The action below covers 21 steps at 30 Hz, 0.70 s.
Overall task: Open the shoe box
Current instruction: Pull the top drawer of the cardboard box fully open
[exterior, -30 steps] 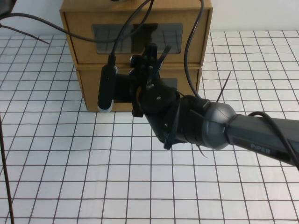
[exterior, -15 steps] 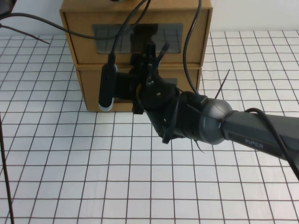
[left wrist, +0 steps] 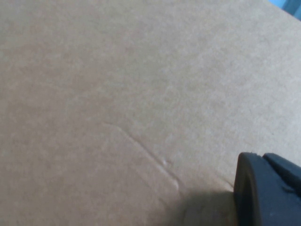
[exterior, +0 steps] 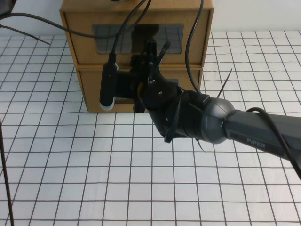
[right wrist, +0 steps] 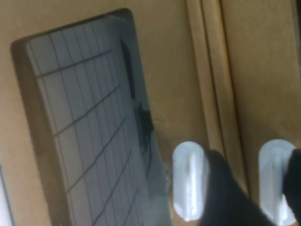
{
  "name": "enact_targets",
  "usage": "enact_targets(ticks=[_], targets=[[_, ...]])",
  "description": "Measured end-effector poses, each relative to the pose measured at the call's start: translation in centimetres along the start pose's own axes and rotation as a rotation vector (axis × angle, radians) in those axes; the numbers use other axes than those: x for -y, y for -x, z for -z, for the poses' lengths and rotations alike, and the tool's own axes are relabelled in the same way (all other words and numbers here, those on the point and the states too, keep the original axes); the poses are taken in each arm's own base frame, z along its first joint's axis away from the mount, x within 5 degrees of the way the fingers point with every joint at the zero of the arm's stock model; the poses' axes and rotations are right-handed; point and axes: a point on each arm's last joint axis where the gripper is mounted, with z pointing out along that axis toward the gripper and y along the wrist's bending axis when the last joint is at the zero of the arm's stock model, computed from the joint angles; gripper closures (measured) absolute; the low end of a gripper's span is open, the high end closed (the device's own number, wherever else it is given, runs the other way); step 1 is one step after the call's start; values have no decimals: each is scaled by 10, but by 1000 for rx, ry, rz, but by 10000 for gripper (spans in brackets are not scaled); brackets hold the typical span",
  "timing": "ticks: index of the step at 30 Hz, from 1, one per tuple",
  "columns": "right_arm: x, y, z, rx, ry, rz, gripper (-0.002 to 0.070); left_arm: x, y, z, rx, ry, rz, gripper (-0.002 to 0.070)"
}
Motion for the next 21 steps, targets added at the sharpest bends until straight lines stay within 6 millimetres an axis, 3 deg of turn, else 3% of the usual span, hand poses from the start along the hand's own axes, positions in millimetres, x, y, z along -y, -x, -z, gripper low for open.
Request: enact_targets(ticks=[14, 21], targets=[[5, -1, -1, -8, -25, 13, 646, 0, 0, 0, 0, 2, 1, 677], [5, -1, -1, -8, -28, 19, 664, 0, 0, 0, 0, 1, 0, 677]])
